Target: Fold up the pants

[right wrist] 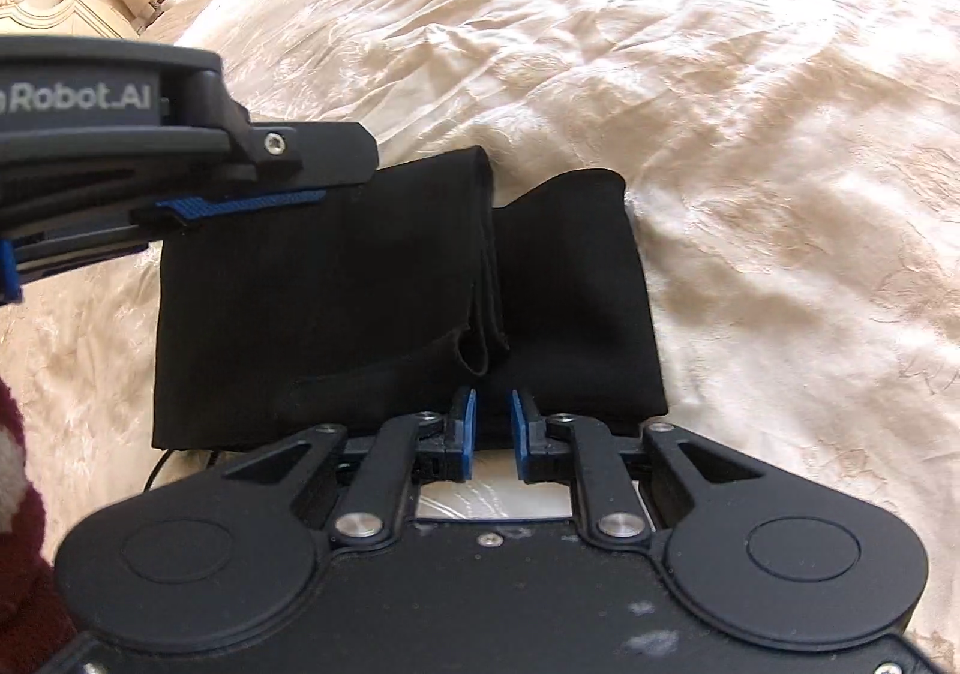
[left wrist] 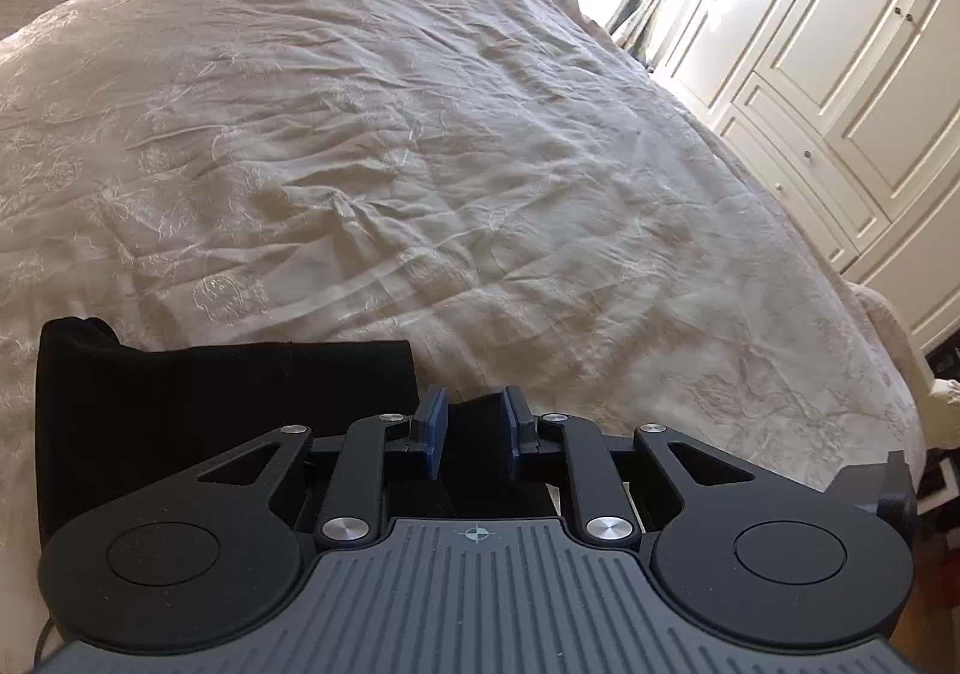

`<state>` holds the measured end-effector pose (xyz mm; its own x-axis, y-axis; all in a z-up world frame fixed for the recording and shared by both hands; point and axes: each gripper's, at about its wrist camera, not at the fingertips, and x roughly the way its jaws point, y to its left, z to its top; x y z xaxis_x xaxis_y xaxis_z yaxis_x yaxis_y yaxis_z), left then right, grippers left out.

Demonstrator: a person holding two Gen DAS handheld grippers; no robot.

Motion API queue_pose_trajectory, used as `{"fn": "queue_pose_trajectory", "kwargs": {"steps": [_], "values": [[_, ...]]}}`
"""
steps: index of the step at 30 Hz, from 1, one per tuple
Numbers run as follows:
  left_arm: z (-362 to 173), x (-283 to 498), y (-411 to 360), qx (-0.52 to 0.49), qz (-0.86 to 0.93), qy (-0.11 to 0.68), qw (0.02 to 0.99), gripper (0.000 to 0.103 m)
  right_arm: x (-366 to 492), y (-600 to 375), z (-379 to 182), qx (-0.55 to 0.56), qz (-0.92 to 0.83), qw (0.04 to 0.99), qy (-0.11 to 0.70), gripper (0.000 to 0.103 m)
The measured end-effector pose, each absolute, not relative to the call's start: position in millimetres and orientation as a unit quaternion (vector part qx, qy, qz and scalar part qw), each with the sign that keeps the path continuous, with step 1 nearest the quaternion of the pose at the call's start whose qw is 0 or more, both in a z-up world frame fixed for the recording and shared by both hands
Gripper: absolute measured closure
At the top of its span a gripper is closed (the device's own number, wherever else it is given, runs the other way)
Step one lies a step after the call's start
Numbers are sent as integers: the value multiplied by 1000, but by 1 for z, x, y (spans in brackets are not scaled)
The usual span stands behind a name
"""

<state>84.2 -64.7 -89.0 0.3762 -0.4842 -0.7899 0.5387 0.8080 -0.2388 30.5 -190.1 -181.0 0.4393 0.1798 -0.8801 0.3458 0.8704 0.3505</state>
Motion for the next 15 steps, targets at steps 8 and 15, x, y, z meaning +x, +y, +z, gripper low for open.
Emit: {"fn": "queue_pose_trajectory", "kwargs": {"steps": [8, 15], "values": [[-100, 110, 0, 54, -185, 473, 859, 84, 39, -210, -167, 253, -48, 840, 477, 70], [-153, 142, 54, 56, -95, 552, 827, 84, 78, -211, -189, 258, -30, 837, 481, 60]]}}
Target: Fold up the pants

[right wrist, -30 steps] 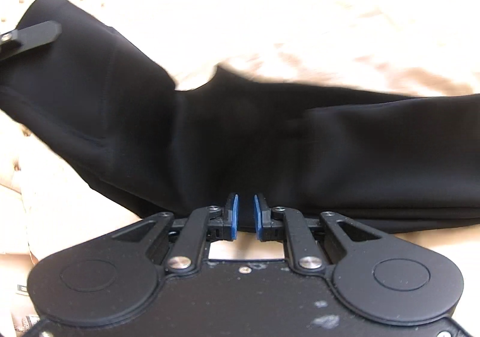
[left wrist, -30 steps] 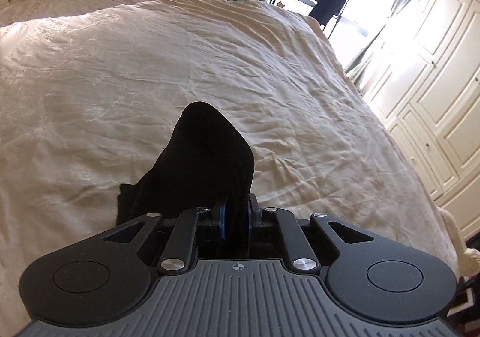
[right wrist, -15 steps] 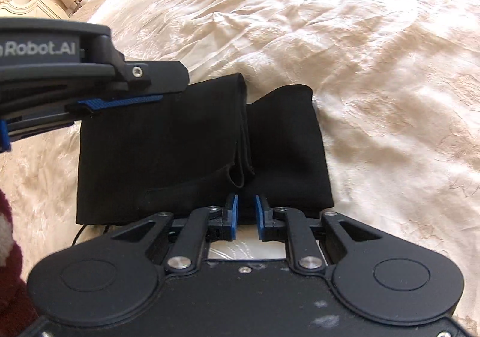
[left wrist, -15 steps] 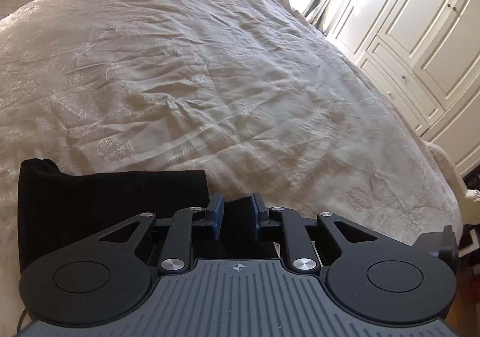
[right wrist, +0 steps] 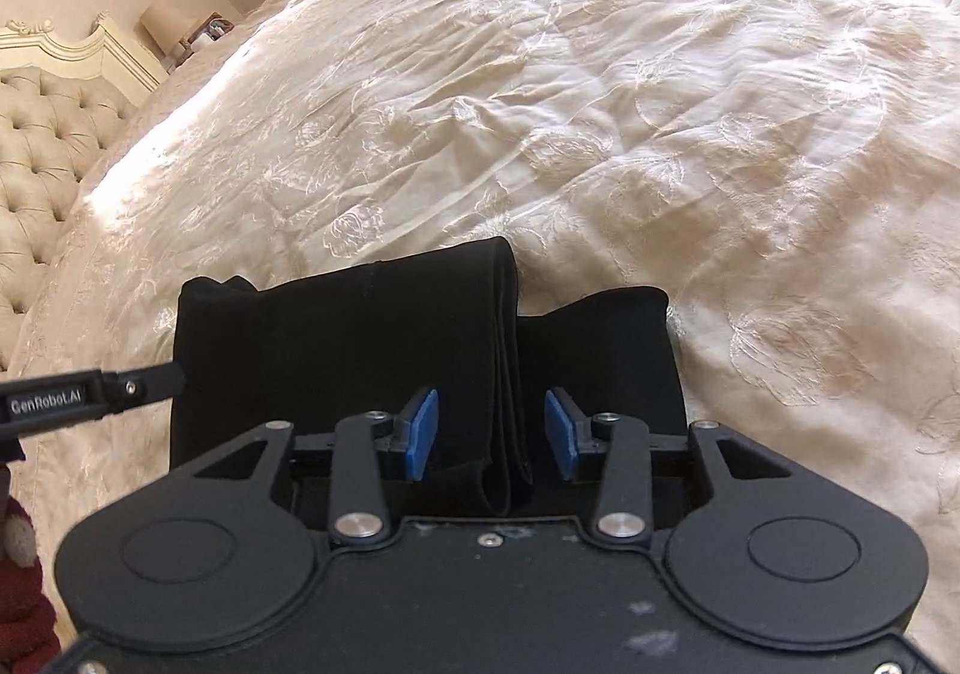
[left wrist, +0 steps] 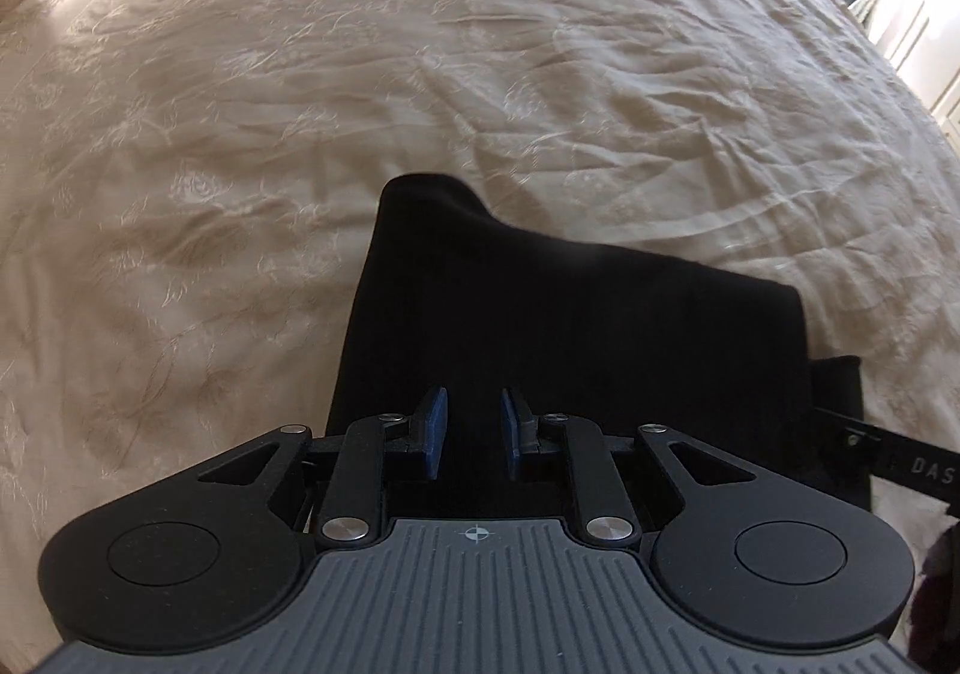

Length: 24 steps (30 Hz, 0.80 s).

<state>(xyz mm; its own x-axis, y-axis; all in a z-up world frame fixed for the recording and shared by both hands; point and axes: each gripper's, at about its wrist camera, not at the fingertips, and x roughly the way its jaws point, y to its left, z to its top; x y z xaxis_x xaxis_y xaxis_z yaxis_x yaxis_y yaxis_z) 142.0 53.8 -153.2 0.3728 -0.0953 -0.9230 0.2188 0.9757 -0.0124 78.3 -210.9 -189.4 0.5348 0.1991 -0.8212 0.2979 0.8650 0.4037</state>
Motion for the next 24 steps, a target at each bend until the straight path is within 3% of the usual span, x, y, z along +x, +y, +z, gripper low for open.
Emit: {"fn": "queue_pose_trajectory", "kwargs": {"steps": [5, 14, 15, 18, 24], "values": [[-193, 155, 72, 55, -94, 607, 787, 84, 96, -212, -210, 278, -33, 810, 516, 57], [-190, 158, 83, 43, -110, 611, 783, 84, 116, -202, -226, 276, -2, 800, 533, 51], [-187, 157, 84, 42, -111, 608, 785, 84, 119, -200, -226, 269, 5, 799, 538, 54], [-174, 152, 92, 29, -116, 593, 796, 84, 121, -195, -216, 243, 8, 805, 541, 88], [-132, 139, 110, 1, -130, 547, 827, 84, 98, -183, -129, 247, 61, 851, 460, 91]]}}
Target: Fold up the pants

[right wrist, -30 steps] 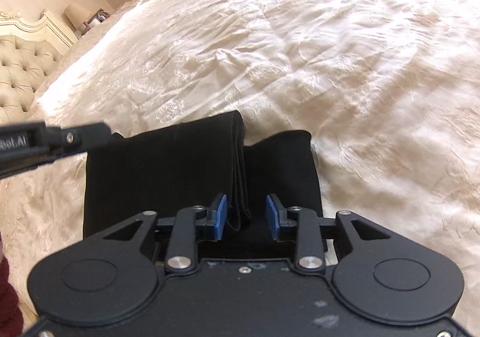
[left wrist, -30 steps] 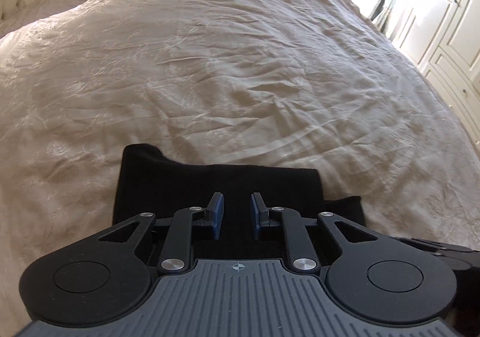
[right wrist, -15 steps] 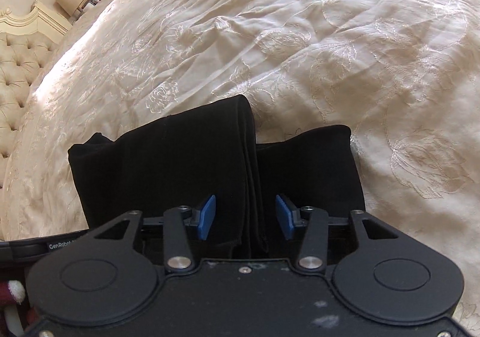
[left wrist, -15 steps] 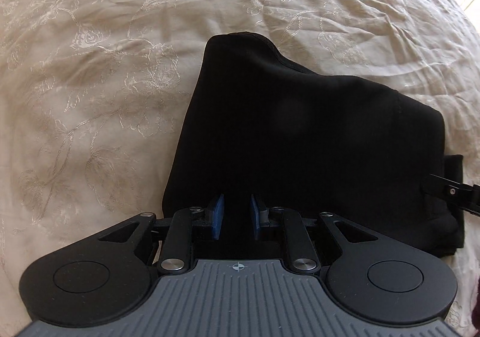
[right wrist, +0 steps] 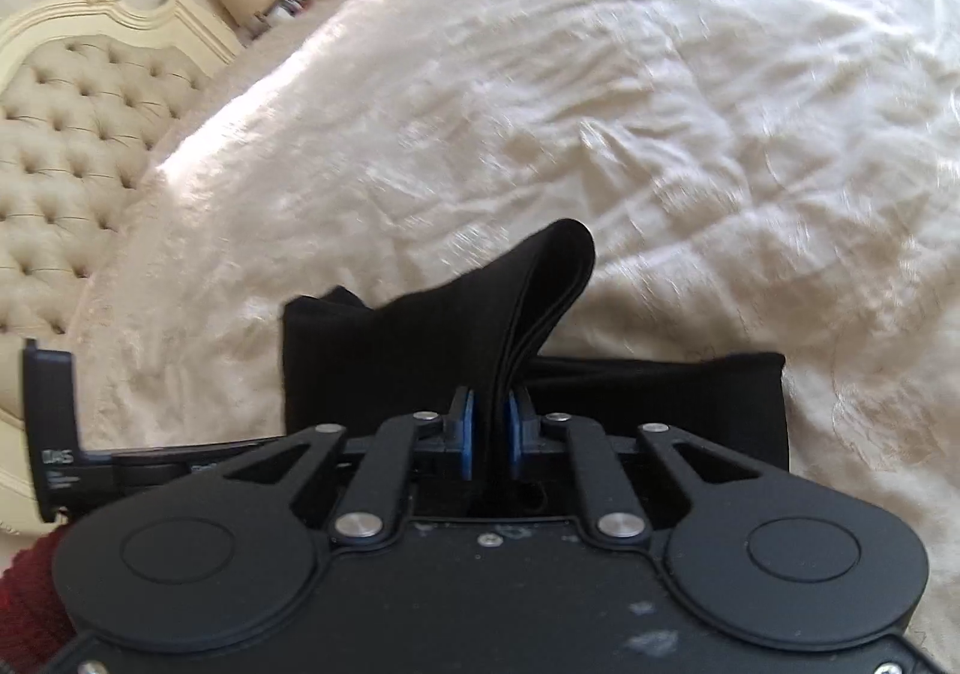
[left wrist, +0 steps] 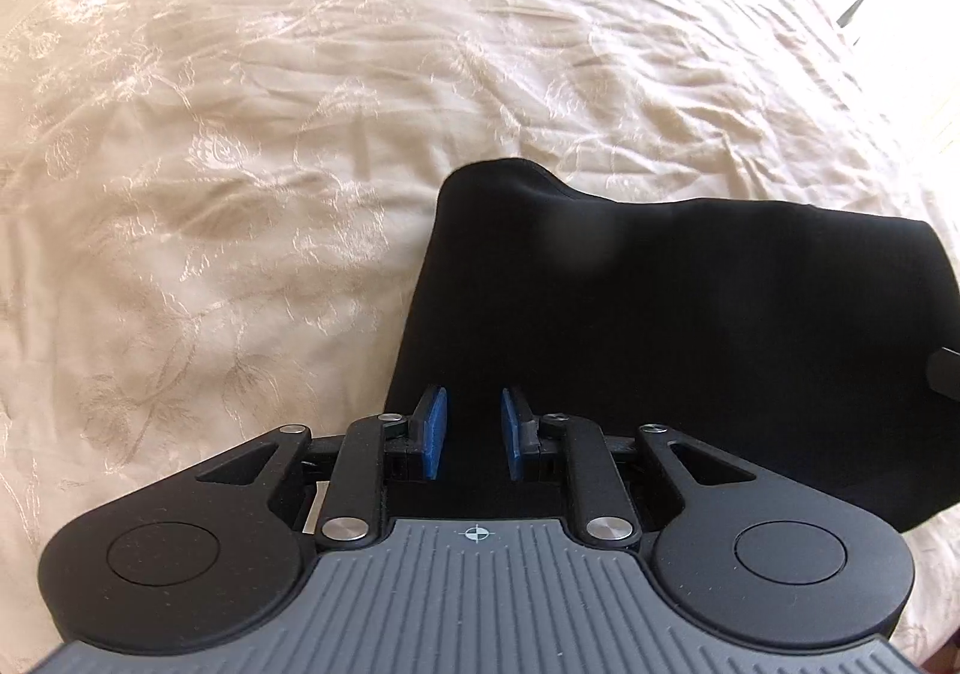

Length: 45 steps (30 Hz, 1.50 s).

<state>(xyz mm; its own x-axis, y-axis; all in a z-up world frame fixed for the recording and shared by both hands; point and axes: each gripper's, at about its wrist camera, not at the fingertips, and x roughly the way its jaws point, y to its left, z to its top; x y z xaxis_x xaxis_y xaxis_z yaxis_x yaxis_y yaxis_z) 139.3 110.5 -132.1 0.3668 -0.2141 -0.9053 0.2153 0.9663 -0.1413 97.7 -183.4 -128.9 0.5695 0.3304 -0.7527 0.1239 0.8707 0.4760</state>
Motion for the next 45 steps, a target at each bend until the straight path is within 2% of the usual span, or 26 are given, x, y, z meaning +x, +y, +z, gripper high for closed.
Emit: {"fn": "queue_pose_trajectory", "kwargs": {"steps": [4, 11, 20, 25, 37, 45], "values": [[-122, 143, 102, 9, -144, 537, 831, 83, 72, -195, -99, 244, 21, 865, 438, 91], [-140, 165, 60, 35, -167, 544, 822, 83, 72, -219, -174, 190, -97, 815, 538, 91], [-189, 219, 27, 61, -158, 582, 796, 83, 69, -218, -184, 194, -105, 808, 547, 88], [-192, 233, 19, 69, -151, 582, 796, 82, 67, -212, -190, 176, -107, 809, 551, 84], [-164, 190, 35, 66, -117, 603, 786, 82, 67, -215, -196, 173, -104, 805, 558, 78], [-173, 153, 38, 77, -116, 615, 776, 82, 69, -217, -198, 176, -96, 804, 560, 77]]}}
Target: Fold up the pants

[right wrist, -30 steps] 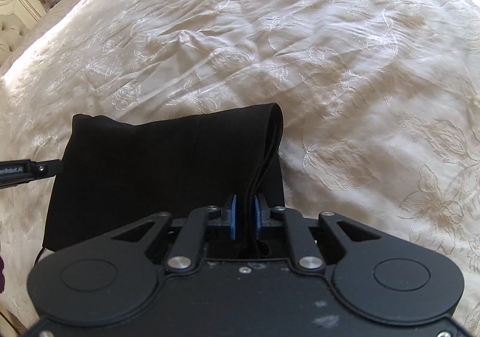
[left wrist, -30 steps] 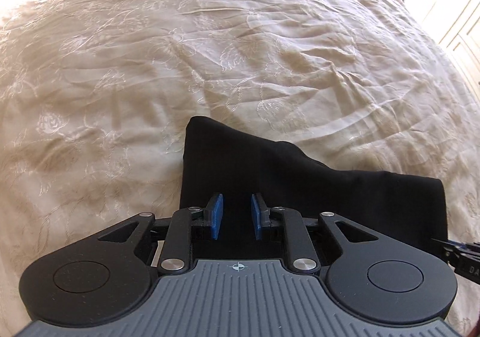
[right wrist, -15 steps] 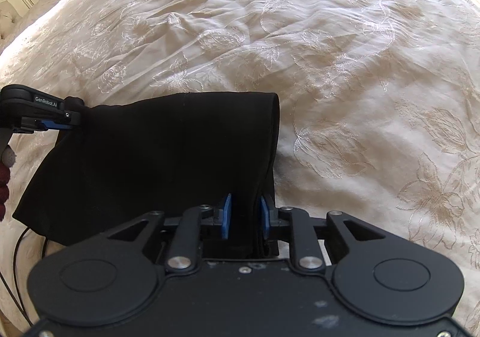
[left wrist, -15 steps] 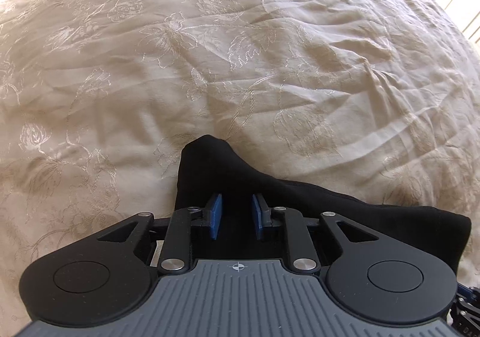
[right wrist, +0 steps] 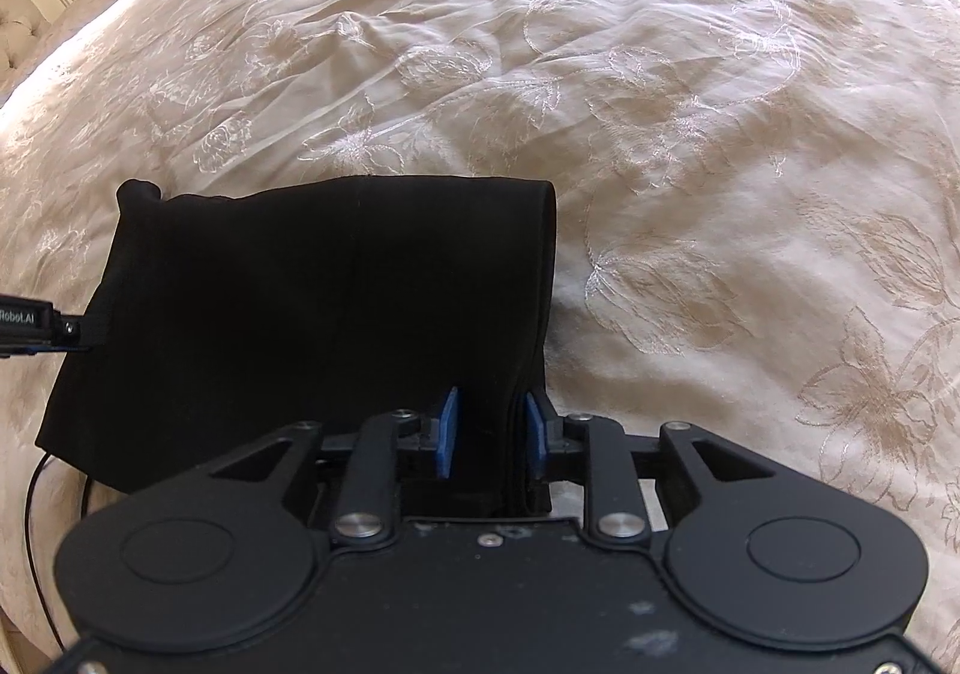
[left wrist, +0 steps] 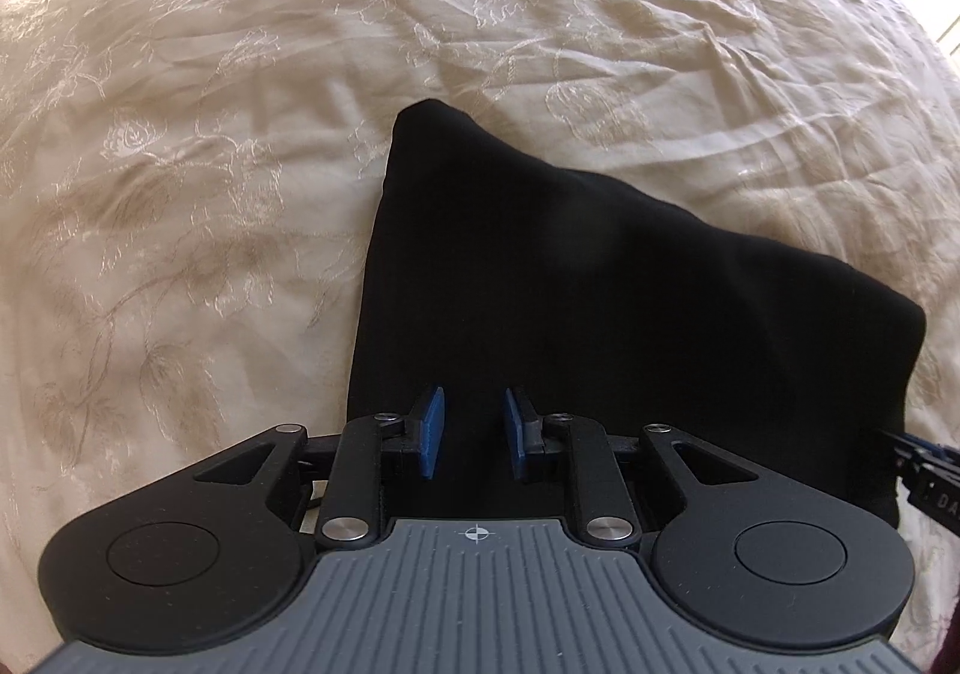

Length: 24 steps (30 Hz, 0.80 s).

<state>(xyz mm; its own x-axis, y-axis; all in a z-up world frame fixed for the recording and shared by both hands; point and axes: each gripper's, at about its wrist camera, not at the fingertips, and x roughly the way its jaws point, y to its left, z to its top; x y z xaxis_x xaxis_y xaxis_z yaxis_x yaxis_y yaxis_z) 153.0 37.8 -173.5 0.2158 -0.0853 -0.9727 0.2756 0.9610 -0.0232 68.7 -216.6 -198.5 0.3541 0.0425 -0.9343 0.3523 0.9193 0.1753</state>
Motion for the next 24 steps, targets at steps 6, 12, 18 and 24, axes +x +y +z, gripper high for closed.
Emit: {"fn": "queue_pose_trajectory", "kwargs": {"steps": [6, 12, 18, 24], "values": [[-181, 135, 41, 81, -114, 614, 777, 76, 68, -216, -198, 176, -93, 805, 559, 76], [-177, 117, 50, 82, -124, 603, 784, 76, 65, -216, -198, 180, -92, 806, 556, 76], [-169, 94, 68, 83, -139, 587, 793, 76, 64, -216, -197, 184, -93, 807, 554, 75], [-168, 72, 93, 88, -127, 589, 793, 76, 61, -217, -197, 188, -93, 809, 549, 75]]}}
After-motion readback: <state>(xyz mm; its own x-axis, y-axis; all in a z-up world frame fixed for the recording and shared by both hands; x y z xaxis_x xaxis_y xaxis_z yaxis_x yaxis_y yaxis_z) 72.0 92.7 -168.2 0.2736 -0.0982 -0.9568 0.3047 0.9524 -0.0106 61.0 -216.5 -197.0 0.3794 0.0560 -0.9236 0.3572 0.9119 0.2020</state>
